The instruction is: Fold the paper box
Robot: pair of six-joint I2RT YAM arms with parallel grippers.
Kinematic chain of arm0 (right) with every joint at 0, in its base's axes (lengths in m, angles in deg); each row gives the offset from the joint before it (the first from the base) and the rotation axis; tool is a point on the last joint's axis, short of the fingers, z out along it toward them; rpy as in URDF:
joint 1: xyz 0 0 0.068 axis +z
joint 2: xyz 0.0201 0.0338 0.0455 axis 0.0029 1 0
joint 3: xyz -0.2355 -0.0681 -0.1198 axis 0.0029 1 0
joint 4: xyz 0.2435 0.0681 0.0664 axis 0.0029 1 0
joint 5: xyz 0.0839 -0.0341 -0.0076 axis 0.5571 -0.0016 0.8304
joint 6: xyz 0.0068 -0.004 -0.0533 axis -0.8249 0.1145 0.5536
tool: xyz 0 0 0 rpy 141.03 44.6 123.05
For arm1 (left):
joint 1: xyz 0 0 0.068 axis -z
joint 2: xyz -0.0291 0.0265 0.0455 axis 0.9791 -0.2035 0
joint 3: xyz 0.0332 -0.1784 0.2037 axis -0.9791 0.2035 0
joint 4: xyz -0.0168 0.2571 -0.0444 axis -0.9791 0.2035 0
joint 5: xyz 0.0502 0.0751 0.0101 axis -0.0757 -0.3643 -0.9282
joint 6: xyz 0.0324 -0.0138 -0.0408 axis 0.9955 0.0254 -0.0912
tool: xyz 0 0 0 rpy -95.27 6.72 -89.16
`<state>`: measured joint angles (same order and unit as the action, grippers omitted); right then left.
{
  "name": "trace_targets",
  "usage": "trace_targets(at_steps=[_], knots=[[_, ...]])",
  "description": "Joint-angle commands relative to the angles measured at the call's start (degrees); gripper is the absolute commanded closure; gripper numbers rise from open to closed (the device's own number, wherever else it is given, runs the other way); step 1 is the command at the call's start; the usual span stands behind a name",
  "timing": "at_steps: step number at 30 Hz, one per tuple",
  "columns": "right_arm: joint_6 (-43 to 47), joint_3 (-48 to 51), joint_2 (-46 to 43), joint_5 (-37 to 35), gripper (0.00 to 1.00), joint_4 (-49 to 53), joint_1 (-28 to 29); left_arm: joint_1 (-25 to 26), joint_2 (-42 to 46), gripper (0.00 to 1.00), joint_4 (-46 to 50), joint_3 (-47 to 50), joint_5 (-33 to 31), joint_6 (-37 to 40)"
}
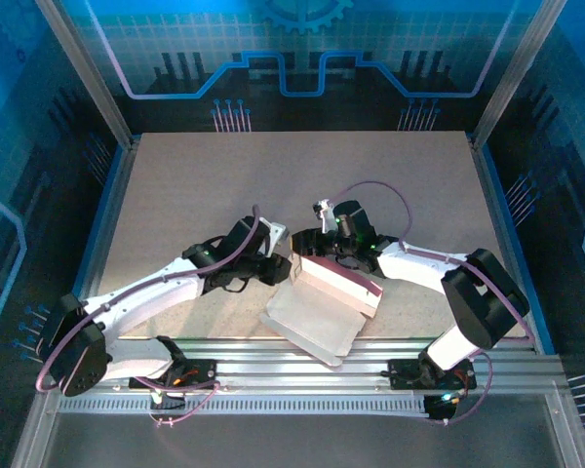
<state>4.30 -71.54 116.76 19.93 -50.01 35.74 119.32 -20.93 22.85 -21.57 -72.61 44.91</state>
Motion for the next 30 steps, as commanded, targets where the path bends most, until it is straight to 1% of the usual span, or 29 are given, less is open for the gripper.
trace_targets(at_steps=[1,6,8,10,13,18,22,26,30], knots=[[3.24,2.03,0.15,-3.53,0.39,6.10,1.08,0.04,1.99,0.69,2.69,-1.64,-0.63,-1.29],[3.88,2.29,-0.57,-3.92,0.39,6.56,1.08,-2.10,2.84,0.70,1.38,1.34,-0.76,-2.00],[3.97,2.47,-0.74,-3.85,0.39,6.55,1.07,-3.30,3.25,0.69,-1.45,3.65,0.78,-2.72],[4.06,2.60,-0.79,-3.66,0.39,6.49,1.08,-4.02,3.91,0.62,-6.37,6.67,3.25,-2.85],[4.06,2.49,-0.74,-3.34,0.39,6.56,1.08,-4.01,3.55,0.61,-11.65,9.14,4.00,-2.36],[3.96,2.12,-0.30,-2.71,0.39,6.84,1.03,-3.90,-0.15,0.59,-16.73,9.72,5.31,-0.20],[3.62,1.92,0.13,-2.20,0.39,6.66,0.91,-3.94,-1.04,0.57,-21.39,10.82,5.93,0.37],[2.09,2.46,0.48,-0.21,0.40,5.06,-0.10,-3.85,-2.36,0.56,-22.72,10.57,7.07,1.28],[1.42,2.67,0.75,0.92,0.40,4.39,-0.61,-3.48,-3.57,0.56,-23.21,10.37,6.86,2.05]])
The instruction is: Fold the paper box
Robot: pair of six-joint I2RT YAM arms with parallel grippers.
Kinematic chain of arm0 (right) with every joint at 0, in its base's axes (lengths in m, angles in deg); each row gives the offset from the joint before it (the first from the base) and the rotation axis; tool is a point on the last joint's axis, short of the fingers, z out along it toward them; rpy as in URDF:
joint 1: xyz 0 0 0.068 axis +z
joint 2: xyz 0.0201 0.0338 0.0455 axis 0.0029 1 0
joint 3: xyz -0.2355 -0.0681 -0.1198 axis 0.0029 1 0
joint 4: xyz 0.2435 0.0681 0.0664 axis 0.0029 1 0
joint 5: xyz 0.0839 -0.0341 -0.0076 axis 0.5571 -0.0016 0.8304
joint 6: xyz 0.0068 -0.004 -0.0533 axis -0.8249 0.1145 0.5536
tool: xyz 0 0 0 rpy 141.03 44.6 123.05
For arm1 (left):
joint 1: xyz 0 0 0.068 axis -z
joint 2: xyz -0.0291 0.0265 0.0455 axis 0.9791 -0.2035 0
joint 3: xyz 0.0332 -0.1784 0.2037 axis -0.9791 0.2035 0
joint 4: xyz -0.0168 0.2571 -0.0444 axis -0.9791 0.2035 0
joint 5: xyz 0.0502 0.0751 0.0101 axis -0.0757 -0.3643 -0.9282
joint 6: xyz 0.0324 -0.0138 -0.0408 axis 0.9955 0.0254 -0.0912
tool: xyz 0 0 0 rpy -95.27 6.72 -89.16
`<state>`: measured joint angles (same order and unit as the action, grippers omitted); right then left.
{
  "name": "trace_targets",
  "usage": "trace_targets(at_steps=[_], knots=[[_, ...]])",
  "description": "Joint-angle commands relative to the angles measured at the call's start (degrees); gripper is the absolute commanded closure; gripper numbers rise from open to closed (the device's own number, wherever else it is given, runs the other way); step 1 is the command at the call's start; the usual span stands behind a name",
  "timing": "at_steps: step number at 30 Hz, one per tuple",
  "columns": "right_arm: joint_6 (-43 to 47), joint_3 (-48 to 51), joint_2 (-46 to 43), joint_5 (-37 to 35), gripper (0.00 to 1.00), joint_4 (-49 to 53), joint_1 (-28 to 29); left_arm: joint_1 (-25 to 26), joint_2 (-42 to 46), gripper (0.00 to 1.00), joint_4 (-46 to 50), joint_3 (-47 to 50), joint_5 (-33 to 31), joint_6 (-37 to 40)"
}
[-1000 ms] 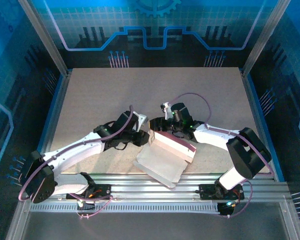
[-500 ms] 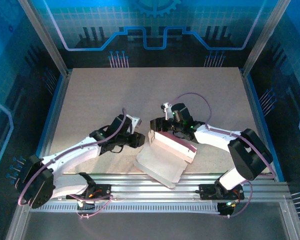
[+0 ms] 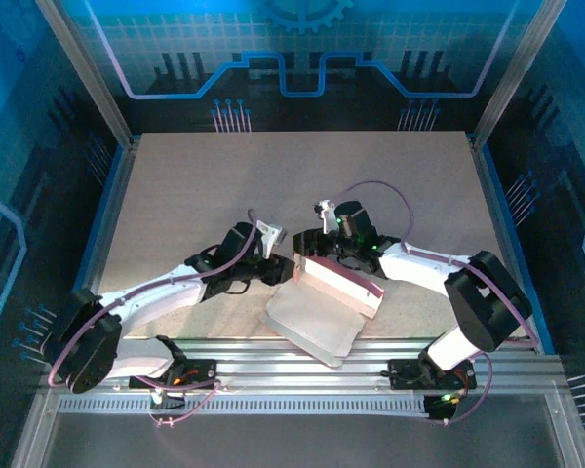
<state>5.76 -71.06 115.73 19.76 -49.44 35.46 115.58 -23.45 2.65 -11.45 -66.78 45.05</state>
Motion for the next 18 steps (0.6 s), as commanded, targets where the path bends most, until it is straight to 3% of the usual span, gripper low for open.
trace_targets(at_steps=[1,18], knots=[[-0.11,2.08,1.86,1.34,0.40,3.85,-0.39,0.42,-1.39,0.56,-3.13,0.11,0.72,2.09],[-2.45,2.51,2.26,9.63,0.44,2.76,-3.47,2.94,-8.99,0.57,-8.79,-1.43,-5.03,3.78]])
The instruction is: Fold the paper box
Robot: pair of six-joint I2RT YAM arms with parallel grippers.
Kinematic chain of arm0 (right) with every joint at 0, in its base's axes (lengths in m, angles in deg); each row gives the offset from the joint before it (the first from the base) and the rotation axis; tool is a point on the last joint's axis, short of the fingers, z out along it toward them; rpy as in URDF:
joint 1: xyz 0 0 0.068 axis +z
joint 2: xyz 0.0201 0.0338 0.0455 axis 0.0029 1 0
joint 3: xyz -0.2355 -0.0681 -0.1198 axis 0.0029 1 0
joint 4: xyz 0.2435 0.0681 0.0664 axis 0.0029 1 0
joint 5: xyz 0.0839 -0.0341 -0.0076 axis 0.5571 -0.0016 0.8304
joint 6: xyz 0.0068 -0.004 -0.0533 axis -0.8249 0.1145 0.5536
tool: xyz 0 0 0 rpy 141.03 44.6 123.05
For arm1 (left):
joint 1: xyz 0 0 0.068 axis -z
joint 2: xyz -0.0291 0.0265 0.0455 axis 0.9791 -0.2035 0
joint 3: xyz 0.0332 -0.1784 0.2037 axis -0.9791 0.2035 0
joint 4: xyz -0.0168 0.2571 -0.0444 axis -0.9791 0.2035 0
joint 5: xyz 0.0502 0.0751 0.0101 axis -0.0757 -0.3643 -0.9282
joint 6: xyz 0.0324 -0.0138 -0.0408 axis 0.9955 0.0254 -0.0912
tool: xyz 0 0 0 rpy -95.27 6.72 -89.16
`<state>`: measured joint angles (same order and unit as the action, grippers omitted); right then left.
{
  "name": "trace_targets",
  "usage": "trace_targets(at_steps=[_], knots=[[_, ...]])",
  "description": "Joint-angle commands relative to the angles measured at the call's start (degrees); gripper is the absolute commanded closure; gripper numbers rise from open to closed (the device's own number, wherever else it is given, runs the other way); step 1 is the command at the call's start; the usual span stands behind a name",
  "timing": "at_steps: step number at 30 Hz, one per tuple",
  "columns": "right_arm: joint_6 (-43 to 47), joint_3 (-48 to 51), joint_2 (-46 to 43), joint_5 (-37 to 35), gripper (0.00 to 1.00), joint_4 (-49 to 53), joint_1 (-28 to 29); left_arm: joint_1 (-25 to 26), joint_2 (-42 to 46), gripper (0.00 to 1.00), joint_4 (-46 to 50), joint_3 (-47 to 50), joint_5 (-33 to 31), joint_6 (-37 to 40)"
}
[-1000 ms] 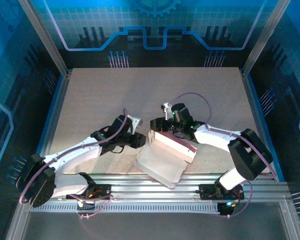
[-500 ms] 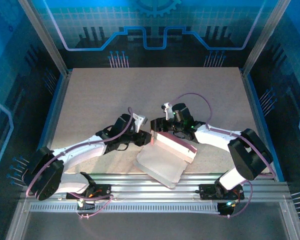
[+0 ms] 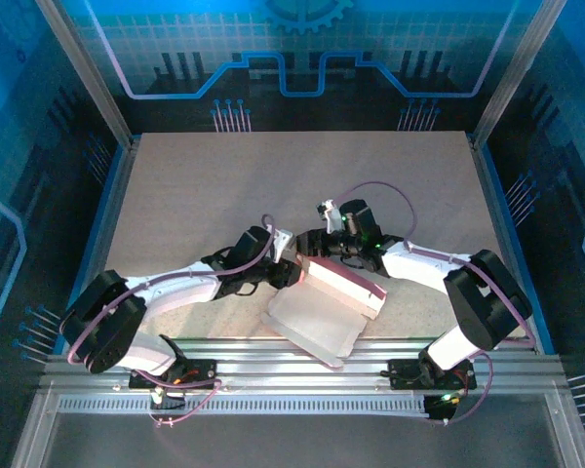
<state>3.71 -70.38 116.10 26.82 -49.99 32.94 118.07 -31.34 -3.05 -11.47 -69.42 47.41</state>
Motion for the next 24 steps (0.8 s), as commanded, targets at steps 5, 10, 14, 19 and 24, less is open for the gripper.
trace_targets(at_steps=[5,10,14,19,24], knots=[[-1.02,1.58,2.89,5.49,0.46,2.72,-1.79,0.66,-3.01,0.57,-5.38,-2.06,-4.93,1.78],[-2.11,2.18,3.33,6.84,0.48,1.67,-2.61,0.99,-4.20,0.57,-7.67,-2.52,-6.44,1.65],[-2.29,2.10,3.67,7.20,0.49,1.90,-2.80,1.53,-4.89,0.60,-7.94,-3.21,-8.03,1.55],[-2.87,2.01,3.68,6.87,0.51,2.06,-3.07,2.76,-5.82,0.65,-6.52,-4.16,-12.46,1.56],[-3.00,1.76,3.58,6.67,0.51,2.17,-3.10,3.69,-6.70,0.73,-5.05,-4.95,-17.46,1.43]])
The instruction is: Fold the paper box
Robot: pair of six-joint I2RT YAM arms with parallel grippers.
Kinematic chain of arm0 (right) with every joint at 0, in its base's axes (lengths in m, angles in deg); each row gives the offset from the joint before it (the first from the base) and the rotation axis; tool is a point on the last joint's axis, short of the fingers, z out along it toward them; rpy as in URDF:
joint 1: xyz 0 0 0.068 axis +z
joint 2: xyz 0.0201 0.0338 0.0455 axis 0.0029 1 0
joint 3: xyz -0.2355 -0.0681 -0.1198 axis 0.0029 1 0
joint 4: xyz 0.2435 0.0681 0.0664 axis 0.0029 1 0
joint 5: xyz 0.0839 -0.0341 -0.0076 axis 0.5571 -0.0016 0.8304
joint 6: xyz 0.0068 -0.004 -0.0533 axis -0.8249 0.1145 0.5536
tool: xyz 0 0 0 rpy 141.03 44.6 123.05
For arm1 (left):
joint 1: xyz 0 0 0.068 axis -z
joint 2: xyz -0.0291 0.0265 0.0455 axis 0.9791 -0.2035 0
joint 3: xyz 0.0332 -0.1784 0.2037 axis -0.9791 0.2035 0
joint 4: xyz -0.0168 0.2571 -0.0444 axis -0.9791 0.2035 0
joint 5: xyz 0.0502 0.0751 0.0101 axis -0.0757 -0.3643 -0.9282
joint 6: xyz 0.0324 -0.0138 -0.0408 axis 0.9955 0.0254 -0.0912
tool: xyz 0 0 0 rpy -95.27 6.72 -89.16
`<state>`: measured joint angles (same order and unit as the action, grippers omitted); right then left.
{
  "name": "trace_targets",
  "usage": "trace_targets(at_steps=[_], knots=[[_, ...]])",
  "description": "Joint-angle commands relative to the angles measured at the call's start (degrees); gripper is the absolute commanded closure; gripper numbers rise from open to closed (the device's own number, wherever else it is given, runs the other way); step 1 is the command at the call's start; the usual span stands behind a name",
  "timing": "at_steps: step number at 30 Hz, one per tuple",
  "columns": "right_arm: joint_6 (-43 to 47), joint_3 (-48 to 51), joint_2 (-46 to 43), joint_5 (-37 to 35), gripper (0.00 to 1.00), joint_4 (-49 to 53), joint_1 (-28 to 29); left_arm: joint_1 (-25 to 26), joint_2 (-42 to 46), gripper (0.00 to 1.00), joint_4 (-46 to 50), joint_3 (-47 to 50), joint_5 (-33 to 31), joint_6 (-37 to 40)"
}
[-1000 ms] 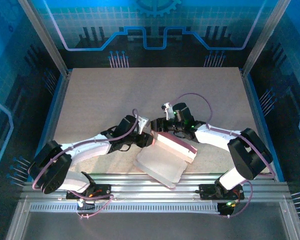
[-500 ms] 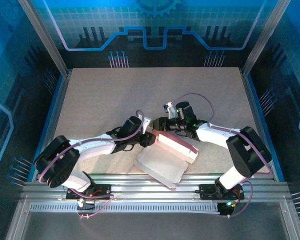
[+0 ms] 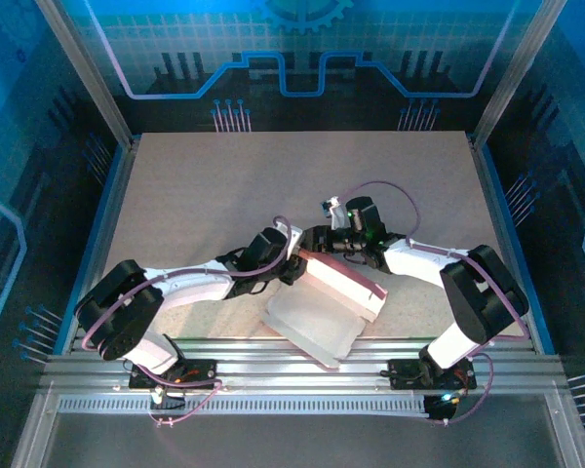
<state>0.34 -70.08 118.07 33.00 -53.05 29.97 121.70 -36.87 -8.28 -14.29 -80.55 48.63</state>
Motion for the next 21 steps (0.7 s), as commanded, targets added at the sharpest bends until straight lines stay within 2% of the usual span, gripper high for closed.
trace_targets(at_steps=[1,16,21], knots=[[0.37,1.44,1.51,0.39,0.51,5.30,-0.15,0.30,-1.19,0.73,0.35,-2.24,-6.99,0.21],[0.98,0.31,0.41,-1.08,0.51,8.26,-0.12,2.31,-2.41,0.83,2.22,-3.64,-14.24,1.31],[1.22,-0.50,-0.24,-1.58,0.50,9.75,-0.18,2.29,-2.37,0.81,2.65,-3.95,-14.90,0.41]])
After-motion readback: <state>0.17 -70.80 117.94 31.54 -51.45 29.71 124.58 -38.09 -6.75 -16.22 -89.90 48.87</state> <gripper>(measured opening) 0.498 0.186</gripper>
